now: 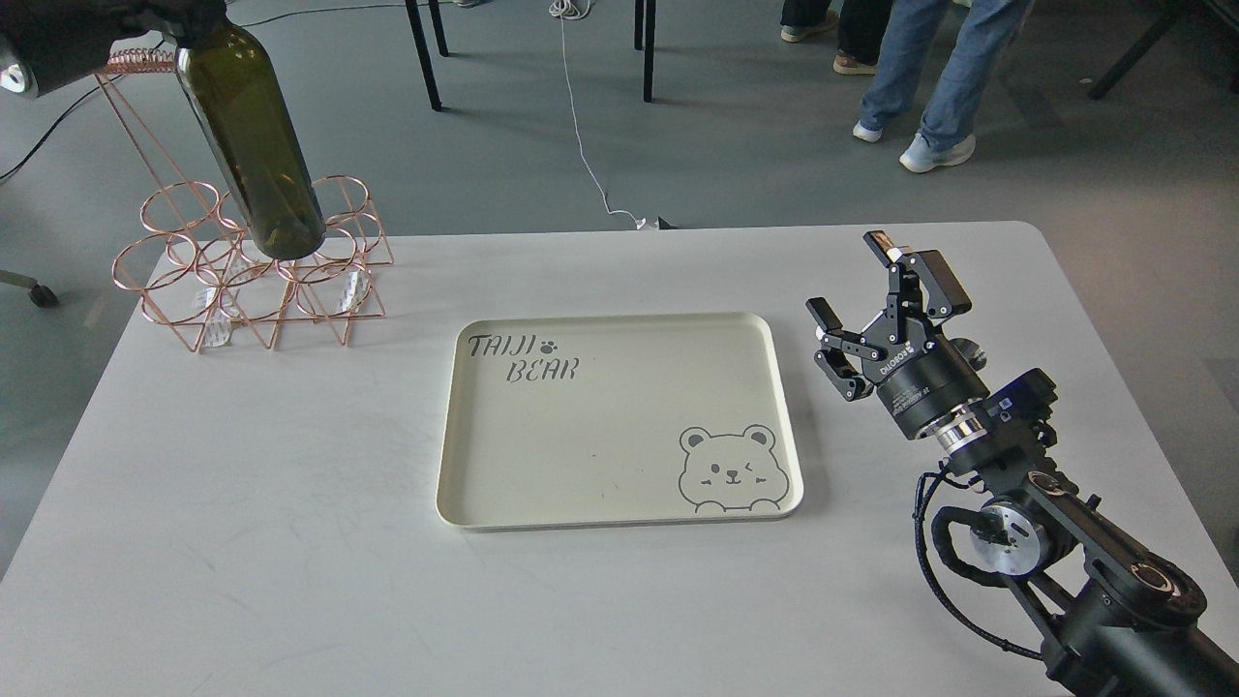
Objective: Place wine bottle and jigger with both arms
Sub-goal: 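Lift the bottle and carry it toward the copper wire rack, then lower the bottle into a slot of the copper rack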
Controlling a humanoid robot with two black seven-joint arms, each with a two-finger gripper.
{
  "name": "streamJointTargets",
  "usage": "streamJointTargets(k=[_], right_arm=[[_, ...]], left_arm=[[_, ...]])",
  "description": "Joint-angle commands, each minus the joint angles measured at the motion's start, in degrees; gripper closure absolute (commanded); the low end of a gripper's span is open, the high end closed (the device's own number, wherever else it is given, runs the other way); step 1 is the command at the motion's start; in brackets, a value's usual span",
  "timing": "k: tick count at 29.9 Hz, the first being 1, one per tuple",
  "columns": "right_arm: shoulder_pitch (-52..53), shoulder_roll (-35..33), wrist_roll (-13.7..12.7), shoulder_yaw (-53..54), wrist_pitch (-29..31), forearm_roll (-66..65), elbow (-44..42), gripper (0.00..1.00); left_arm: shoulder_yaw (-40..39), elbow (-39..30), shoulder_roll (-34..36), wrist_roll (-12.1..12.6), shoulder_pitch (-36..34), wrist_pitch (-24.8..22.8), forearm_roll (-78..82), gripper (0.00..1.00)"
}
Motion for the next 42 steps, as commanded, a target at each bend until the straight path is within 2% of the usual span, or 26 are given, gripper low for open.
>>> streamJointTargets(k=[1,4,42], right_arm=[[0.02,0.09,0.00,-0.08,0.00,0.00,0.00,0.01],[0.02,0.09,0.00,-0.08,0.00,0.00,0.00,0.01],[-0.34,-0.08,0.00,0.01,0.00,0.00,0.00,0.01]], left_arm=[[1.42,0.66,-0.65,0.00,0.05,1.01,-0.39,0.89],[2.21,1.54,-0.65,0.00,-0.04,2.16,-1.62,0.89],[5.46,1.72,-2.58,0.00,0.84,2.69,-3.91,0.87]])
